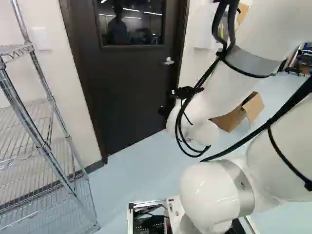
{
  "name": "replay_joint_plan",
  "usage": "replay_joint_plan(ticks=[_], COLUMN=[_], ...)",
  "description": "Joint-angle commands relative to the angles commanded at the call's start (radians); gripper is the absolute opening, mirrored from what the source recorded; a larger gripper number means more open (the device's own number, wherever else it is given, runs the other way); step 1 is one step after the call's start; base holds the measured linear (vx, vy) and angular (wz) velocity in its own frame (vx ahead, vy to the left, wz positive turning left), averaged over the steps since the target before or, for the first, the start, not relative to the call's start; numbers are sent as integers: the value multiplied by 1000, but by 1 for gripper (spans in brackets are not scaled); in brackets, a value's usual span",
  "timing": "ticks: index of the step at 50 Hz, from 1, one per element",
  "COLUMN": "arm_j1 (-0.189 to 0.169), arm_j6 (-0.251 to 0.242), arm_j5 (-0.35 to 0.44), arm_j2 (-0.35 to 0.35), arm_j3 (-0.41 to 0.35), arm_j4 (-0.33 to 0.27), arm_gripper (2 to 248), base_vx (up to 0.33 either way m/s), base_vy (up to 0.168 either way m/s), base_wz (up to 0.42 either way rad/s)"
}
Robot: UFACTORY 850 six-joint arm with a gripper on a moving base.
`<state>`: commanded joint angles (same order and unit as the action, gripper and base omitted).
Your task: Open the door and move inside
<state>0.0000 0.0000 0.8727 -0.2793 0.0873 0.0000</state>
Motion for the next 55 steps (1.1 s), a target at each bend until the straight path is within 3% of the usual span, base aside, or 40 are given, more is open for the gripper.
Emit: replay_joint_plan(ticks=[55], arm_j1=[0], arm_j6=[0], arm_j5=[0], arm_j2=[0], arm_j3=[0], arm_j4=[0], arm_gripper=[247], base_vx=[7], base_vy=[0], base_wz=[-1])
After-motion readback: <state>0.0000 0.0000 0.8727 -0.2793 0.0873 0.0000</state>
